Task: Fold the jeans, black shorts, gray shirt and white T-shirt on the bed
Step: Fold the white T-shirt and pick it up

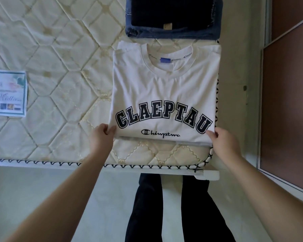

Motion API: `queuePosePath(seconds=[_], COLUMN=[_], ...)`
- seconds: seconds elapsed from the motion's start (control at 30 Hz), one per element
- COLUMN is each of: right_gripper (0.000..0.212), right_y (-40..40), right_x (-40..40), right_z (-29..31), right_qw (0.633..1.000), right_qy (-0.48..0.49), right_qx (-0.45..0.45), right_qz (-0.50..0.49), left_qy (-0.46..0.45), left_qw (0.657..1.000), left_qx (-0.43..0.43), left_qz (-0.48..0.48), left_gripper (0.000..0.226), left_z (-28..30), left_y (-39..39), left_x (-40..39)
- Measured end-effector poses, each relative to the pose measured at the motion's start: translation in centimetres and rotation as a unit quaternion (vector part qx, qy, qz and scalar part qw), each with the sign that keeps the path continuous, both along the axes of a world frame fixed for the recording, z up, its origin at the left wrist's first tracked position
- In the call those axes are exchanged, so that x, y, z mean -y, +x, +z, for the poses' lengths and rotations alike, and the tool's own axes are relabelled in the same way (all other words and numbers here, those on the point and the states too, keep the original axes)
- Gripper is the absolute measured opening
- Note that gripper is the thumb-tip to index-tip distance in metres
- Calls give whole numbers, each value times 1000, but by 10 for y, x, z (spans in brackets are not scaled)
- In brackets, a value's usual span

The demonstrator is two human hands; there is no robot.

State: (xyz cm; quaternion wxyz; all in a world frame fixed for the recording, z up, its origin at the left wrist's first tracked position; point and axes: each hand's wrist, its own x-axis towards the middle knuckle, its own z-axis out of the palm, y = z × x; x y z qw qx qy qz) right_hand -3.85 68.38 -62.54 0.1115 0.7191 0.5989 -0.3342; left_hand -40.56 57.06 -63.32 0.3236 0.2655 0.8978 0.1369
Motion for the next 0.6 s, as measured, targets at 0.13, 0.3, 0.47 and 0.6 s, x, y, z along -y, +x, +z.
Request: queuePosePath(seconds=[0.13,0.3,0.47,0.6], right_gripper=[47,35,37,47], right_y=[10,13,-10,-68], right_x=[1,8,8,0], right_z=[6,-3,-3,-14], right_qw=[988,995,980,942], right_qy=[60,-1,174,281], right_qx=[107,83,70,-46], right_qz=[91,61,59,178], left_qy=[27,-18,80,143], left_qw=[999,996,991,938], left_qx=[0,46,-102,-128], left_qz=[31,75,-43,-289], left_gripper=[17,21,39,49], left_z=[6,-2,2,-4], left_y=[6,12,39,84], left_x=[10,17,-8,-43])
